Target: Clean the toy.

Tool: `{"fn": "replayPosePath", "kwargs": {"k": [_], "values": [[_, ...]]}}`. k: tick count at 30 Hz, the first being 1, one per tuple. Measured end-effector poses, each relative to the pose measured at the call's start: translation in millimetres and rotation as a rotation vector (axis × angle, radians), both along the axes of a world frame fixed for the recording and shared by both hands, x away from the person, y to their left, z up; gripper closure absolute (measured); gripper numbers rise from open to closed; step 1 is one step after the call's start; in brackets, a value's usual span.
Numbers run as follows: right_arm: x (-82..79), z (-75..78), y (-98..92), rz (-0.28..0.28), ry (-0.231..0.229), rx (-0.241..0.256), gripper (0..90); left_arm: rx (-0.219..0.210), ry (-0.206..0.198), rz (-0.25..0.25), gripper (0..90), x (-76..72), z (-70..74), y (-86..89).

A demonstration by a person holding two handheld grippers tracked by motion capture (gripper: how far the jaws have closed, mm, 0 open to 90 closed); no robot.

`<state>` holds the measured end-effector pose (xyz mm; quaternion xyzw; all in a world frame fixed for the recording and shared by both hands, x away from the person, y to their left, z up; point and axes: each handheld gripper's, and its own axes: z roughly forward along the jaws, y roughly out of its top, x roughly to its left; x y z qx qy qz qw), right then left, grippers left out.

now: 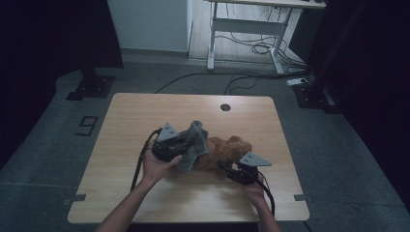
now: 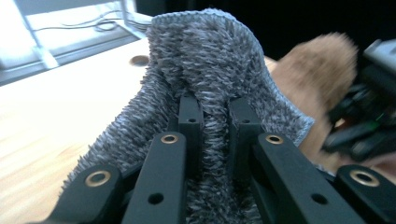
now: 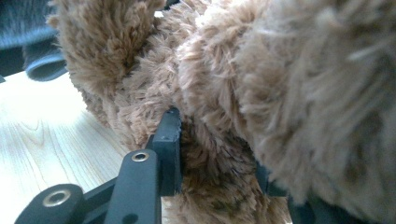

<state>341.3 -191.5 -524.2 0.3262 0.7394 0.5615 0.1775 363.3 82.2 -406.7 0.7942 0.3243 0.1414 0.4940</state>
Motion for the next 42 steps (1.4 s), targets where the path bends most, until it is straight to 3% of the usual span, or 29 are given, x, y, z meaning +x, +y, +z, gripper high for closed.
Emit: {"fn": "replayPosePath", "kwargs": {"k": [3,5,6,8,14,21,25,28,30,33,37,42], "values": [[0.3,-0.6,-0.4,-0.002,0.002,0.001,58.0,0.017,0.033,-0.041,77.9,7.9,-5.6,-33.9],[0.2,-1.0,-1.3,-0.007,0.004,-0.003,57.1,0.064,0.048,-0.048,77.8,12.0,-14.9,-51.5],[0.2,-1.5,-1.8,-0.014,0.007,-0.003,56.3,0.081,0.052,-0.041,77.8,13.8,-20.2,-56.1],[0.5,-3.1,-4.0,-0.025,0.022,-0.010,53.3,0.076,0.061,-0.028,77.9,15.5,-28.0,-56.2],[-1.0,-2.0,-13.4,-0.030,0.036,0.029,44.0,0.104,0.045,0.009,78.0,11.0,-38.5,-36.7],[-5.3,12.2,-36.1,-0.101,0.028,0.106,29.1,0.150,0.015,0.027,78.1,5.2,-45.6,-28.3],[-4.4,18.9,-45.3,-0.118,0.025,0.148,33.1,0.170,0.018,0.035,78.1,2.7,-50.7,-21.4],[-3.4,21.9,-44.1,-0.115,0.017,0.160,43.8,0.181,0.018,0.045,78.2,0.8,-53.4,-14.8],[-2.3,22.4,-41.1,-0.124,0.015,0.139,52.0,0.191,0.016,0.054,78.3,0.5,-52.5,-9.8],[-2.9,21.5,-37.2,-0.124,0.002,0.100,57.4,0.186,0.029,0.062,78.3,0.7,-50.4,2.6],[-2.2,19.5,-34.5,-0.122,0.010,0.069,59.3,0.175,0.017,0.072,78.4,-7.7,-50.0,22.6],[0.0,17.9,-34.2,-0.129,0.030,0.071,59.9,0.162,-0.018,0.120,78.4,-21.0,-46.0,45.7]]}}
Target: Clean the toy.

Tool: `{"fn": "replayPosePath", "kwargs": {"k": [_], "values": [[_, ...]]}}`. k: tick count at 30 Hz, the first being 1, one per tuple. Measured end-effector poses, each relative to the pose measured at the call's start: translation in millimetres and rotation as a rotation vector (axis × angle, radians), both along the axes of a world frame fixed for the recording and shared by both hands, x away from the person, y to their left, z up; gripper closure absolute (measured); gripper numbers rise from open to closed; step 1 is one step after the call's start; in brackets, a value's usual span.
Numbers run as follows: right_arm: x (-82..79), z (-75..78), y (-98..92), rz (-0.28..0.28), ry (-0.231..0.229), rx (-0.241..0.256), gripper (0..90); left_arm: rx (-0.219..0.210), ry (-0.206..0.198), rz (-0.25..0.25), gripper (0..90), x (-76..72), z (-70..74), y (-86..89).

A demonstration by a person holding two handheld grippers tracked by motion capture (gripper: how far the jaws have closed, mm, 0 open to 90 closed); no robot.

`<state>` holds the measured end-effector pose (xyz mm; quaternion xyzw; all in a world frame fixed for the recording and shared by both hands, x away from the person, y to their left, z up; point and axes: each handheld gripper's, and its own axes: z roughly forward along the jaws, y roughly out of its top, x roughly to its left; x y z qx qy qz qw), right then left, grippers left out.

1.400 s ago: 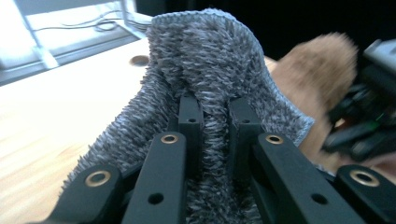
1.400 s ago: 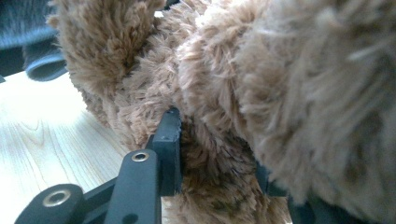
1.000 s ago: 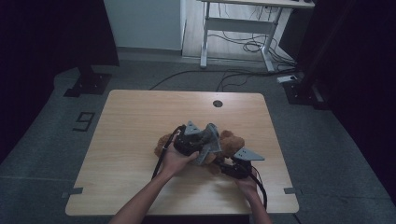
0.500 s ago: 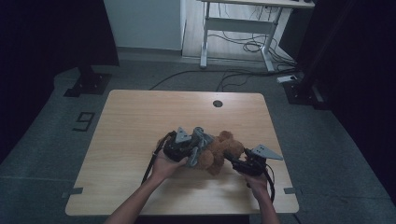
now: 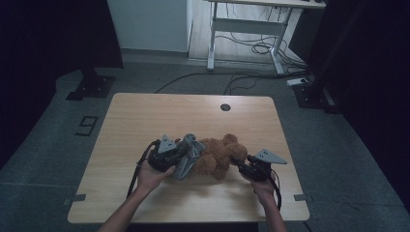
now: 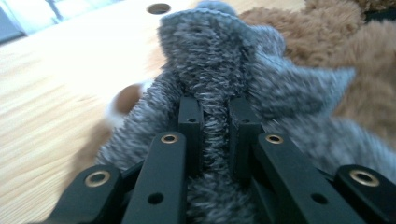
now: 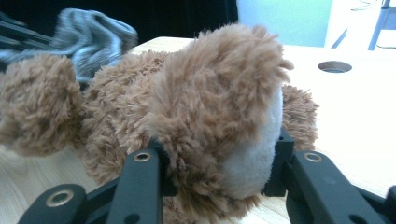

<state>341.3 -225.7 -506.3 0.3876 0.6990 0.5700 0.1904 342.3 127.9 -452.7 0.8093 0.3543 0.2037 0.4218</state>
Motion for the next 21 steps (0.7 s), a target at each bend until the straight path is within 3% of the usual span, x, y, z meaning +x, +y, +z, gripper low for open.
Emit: {"fn": "replayPosePath", "kwargs": {"k": [3,6,10,13,16,18,21], "values": [[0.0,0.2,0.3,-0.005,0.002,0.006,60.0,-0.009,0.002,0.009,78.4,0.5,5.7,2.1],[-0.4,0.4,1.0,-0.010,-0.001,0.005,60.1,-0.015,-0.013,-0.004,78.6,6.0,16.9,-10.6],[-0.9,-0.5,1.1,-0.018,-0.004,0.010,60.1,-0.051,-0.007,-0.056,78.7,18.1,32.6,-44.5],[-1.2,-1.8,2.3,-0.026,-0.008,0.010,60.2,-0.048,-0.007,-0.111,78.7,24.5,40.0,-79.2],[-1.5,-2.1,2.4,-0.029,-0.010,0.007,60.3,-0.040,0.020,-0.169,78.7,25.5,37.1,-112.6],[-1.8,-2.1,2.0,-0.039,-0.009,0.005,60.7,0.001,0.032,-0.189,78.7,24.2,28.1,-129.1],[-1.8,-3.0,1.1,-0.072,-0.005,-0.003,61.5,0.029,0.032,-0.171,78.7,23.7,14.6,-134.5]]}}
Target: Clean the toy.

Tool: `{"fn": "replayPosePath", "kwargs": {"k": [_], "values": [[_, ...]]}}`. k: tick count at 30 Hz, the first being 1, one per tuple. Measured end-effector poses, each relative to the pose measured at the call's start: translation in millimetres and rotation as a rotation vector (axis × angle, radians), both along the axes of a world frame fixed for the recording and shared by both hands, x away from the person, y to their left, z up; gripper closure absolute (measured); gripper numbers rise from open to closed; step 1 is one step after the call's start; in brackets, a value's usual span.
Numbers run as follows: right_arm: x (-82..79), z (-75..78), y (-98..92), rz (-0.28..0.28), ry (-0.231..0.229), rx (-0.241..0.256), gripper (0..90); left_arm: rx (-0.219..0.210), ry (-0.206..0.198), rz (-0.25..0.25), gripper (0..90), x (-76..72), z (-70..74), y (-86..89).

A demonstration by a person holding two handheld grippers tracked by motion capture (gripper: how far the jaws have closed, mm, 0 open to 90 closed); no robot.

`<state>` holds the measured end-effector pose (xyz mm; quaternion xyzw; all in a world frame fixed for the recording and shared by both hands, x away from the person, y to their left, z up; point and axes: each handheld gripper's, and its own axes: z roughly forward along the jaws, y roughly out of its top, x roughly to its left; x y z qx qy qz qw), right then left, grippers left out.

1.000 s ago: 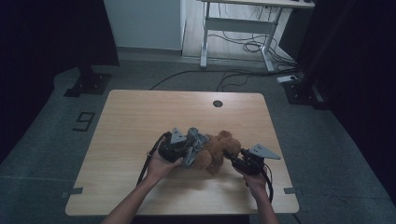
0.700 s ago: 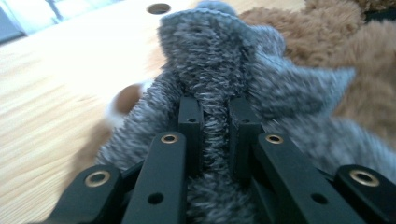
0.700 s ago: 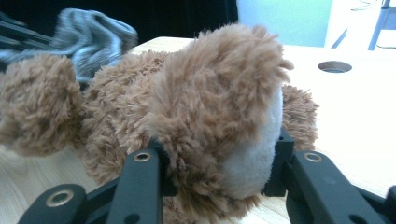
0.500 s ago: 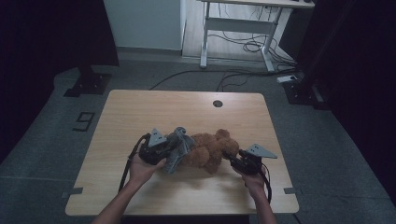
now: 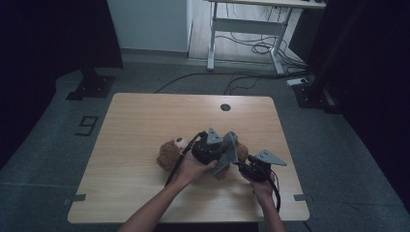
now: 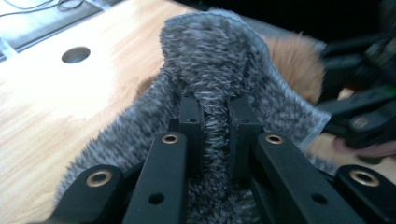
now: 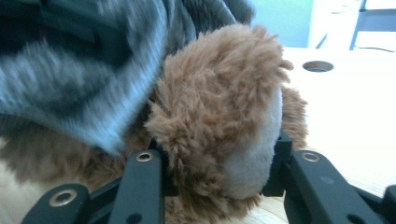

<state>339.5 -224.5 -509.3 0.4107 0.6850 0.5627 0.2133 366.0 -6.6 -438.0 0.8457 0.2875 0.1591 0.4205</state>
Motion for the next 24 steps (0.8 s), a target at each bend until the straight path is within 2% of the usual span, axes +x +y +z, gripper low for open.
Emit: {"fn": "replayPosePath", "kwargs": {"k": [2,5,9,13,16,17,24], "values": [[0.9,-1.8,-2.0,0.004,0.009,0.014,61.5,-0.004,0.005,0.017,78.7,-0.2,-3.5,5.7],[1.4,-2.1,-1.7,0.013,0.013,0.024,61.5,0.012,-0.005,0.049,78.8,-2.4,-4.4,17.4],[1.6,-1.2,-0.6,0.006,0.013,0.017,61.5,0.050,-0.048,0.084,78.9,-9.4,-6.9,36.1],[0.8,-2.6,-2.3,0.000,0.014,0.017,61.5,0.086,-0.064,0.124,78.9,-14.8,-13.3,62.4],[0.5,-3.2,-2.8,0.004,0.017,0.019,61.4,0.079,-0.063,0.148,78.8,-18.7,-18.5,83.9],[0.2,-3.2,-2.5,0.008,0.018,0.018,61.4,0.064,-0.066,0.155,78.9,-20.8,-19.2,90.4],[-0.3,-5.2,-2.9,0.012,0.024,0.018,61.4,0.055,-0.100,0.224,78.9,-34.1,-14.2,128.3]]}}
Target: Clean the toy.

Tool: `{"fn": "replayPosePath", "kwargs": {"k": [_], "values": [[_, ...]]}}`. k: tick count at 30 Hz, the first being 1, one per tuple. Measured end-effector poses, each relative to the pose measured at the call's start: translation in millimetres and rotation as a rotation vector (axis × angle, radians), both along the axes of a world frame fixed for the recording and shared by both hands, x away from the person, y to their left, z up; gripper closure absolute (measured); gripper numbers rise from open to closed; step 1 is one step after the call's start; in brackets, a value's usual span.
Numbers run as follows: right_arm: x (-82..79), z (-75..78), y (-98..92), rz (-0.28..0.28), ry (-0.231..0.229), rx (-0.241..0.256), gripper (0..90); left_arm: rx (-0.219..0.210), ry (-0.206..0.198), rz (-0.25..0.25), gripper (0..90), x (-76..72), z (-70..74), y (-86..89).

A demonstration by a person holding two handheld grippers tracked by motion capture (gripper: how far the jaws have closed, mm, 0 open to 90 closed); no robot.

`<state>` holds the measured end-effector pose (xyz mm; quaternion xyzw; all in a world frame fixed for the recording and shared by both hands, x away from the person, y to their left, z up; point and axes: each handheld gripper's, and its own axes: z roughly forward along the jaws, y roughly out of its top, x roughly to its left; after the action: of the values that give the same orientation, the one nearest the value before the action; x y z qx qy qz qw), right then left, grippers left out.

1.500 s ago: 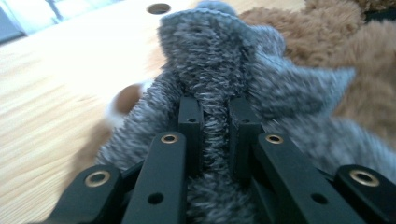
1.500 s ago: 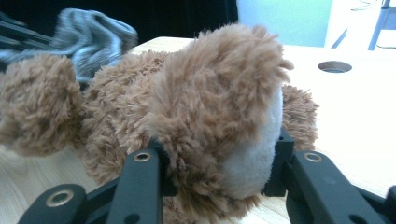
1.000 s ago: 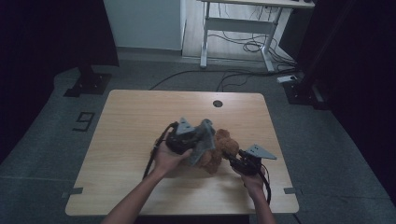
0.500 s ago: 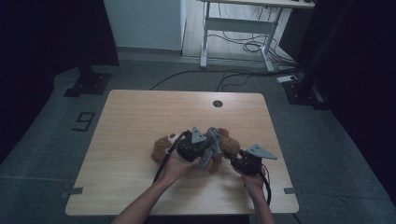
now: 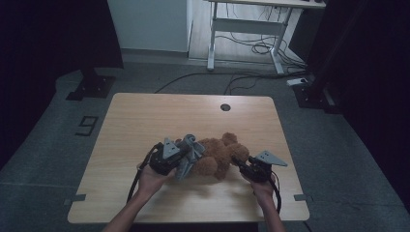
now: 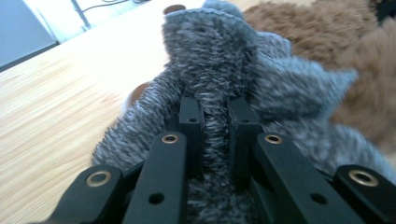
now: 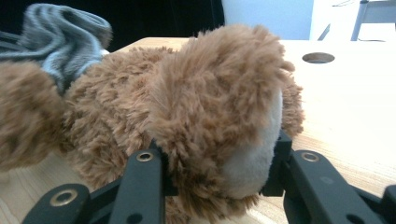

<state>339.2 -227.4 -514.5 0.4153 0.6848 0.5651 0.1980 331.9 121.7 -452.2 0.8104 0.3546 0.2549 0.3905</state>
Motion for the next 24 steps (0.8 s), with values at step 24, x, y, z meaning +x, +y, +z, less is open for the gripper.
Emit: {"fn": "replayPosePath", "kwargs": {"k": [24], "values": [[-0.6,-22.8,8.7,0.094,0.148,-0.052,63.0,-0.099,0.150,0.119,78.5,3.7,-47.0,55.3]]}}
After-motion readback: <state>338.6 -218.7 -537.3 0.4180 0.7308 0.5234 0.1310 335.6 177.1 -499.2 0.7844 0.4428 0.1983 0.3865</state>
